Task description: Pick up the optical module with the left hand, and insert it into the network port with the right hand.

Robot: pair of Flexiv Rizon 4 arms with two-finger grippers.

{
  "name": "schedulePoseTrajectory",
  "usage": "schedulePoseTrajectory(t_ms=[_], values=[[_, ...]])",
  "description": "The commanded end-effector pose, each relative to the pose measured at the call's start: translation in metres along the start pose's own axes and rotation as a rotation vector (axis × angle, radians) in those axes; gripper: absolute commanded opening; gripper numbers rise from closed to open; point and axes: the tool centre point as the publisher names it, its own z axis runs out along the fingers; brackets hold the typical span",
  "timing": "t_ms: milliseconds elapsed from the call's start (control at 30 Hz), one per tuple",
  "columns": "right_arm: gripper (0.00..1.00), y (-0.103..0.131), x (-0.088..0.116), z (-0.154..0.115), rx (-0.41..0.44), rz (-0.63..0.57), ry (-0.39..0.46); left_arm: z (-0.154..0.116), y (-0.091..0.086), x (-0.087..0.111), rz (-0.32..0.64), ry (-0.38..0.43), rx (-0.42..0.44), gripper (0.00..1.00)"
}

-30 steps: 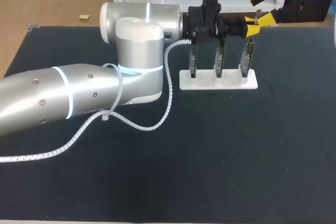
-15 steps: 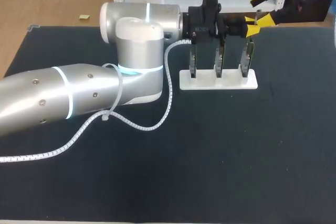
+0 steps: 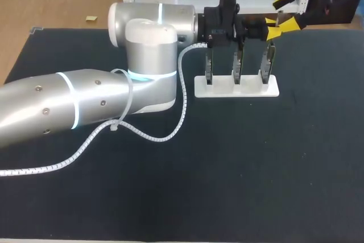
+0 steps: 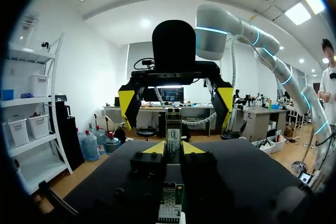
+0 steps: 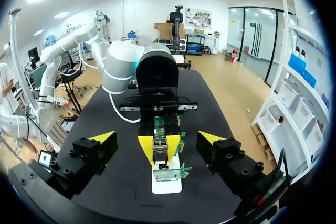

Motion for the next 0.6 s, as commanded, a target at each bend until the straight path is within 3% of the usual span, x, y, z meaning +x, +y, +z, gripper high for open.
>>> schedulePoseTrajectory(t_ms=[33, 600], values=[[1.0, 0.001, -0.0002, 0.0001, 0.004, -0.003, 0.0, 0.0007, 0.0005, 0.0004, 0.001, -0.001, -0.002, 0.0], [1.0, -0.0039, -0.0021, 0.001, -0.002, -0.01, -0.002, 0.0007, 0.0005, 0.0004, 0.001, -0.001, -0.002, 0.0]])
